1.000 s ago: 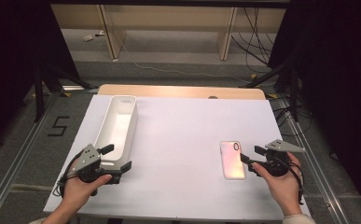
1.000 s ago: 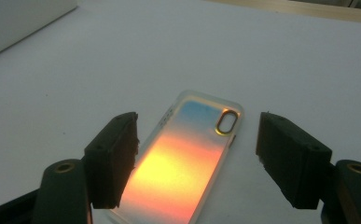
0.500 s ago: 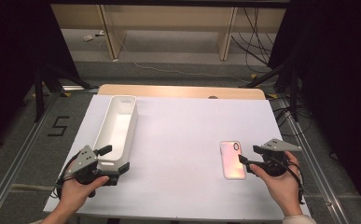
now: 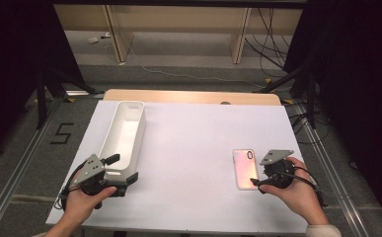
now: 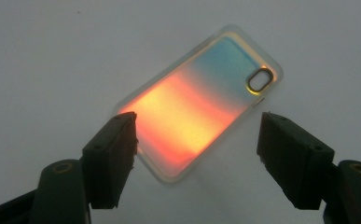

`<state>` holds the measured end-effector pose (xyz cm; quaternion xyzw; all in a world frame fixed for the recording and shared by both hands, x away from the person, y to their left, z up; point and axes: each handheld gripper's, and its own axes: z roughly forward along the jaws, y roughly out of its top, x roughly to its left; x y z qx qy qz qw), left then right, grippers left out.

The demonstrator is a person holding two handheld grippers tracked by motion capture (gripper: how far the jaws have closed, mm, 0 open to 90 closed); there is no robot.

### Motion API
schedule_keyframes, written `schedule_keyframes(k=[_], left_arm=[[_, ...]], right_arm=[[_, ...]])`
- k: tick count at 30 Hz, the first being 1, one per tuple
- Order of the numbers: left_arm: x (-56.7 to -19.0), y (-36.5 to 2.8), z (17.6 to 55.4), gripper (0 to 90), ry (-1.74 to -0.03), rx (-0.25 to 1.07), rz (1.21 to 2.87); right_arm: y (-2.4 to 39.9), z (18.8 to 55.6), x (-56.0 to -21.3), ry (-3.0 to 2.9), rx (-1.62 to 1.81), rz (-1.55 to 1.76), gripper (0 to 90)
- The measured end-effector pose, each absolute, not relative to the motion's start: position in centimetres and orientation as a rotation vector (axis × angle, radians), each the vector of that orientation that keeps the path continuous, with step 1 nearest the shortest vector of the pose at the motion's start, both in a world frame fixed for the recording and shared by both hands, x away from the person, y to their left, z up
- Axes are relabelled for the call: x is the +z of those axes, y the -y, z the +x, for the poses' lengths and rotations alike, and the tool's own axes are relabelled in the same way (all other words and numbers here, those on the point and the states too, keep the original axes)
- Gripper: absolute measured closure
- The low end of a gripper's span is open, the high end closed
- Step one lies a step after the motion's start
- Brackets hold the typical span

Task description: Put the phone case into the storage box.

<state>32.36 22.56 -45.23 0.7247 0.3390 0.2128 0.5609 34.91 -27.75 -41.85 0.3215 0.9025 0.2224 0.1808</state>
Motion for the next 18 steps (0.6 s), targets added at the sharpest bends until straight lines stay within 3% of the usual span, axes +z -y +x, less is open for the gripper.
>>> schedule_keyframes(k=[18], left_arm=[[-45.2,-22.6,32.2,6.2,-0.805,0.508,1.707]], right_arm=[[24.6,35.9,-42.5,-2.76,0.313,0.691,35.5]])
